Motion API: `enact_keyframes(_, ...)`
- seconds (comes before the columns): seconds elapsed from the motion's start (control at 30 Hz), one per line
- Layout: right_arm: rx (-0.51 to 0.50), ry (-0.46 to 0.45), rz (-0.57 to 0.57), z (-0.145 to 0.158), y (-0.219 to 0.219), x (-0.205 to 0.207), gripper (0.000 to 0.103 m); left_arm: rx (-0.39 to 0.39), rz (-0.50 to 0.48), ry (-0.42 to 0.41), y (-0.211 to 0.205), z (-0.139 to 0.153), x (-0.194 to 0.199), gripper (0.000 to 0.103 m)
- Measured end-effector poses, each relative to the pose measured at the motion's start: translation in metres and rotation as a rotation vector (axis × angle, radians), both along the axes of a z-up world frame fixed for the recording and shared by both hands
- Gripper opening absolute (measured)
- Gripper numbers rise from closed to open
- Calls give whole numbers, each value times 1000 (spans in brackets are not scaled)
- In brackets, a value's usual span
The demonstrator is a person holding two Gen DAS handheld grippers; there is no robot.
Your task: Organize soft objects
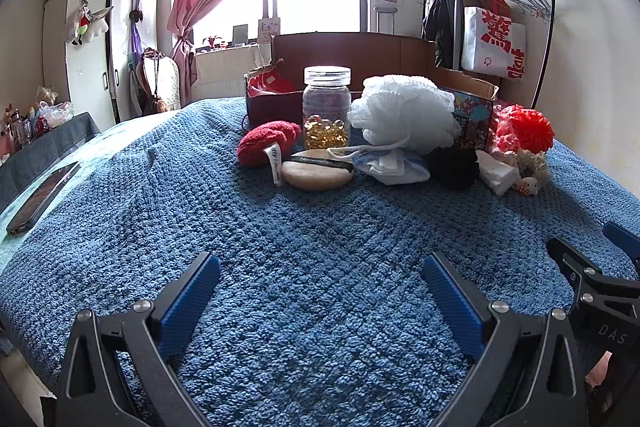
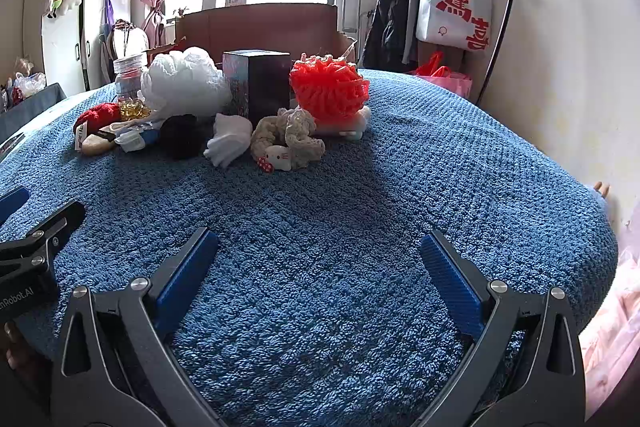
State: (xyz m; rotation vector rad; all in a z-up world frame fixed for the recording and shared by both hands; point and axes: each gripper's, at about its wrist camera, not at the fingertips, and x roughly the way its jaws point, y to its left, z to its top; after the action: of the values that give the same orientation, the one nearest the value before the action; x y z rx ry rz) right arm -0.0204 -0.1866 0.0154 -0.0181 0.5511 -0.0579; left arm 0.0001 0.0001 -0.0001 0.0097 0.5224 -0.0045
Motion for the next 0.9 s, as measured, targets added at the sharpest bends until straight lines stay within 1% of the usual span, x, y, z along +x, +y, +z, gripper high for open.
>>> enact_keyframes(0.53,5,3,1,-1,1,-2,103,0,-14,6,0,1,0,103)
enact_keyframes(0.73,-2,11,8,1,-1,2,103,1,-41,2,7,14,3,103)
enact_keyframes(0.77,0,12,9,1,-1,2,103,1,-43,-4,7,16,2,103)
enact_keyframes(0.8,3,13,10,1,1,3,103,1,-42,-8,4,11,1,103)
enact_keyframes(0.9,-4,12,11,5,1,3,103,2,-38,-18,7,16,1,103)
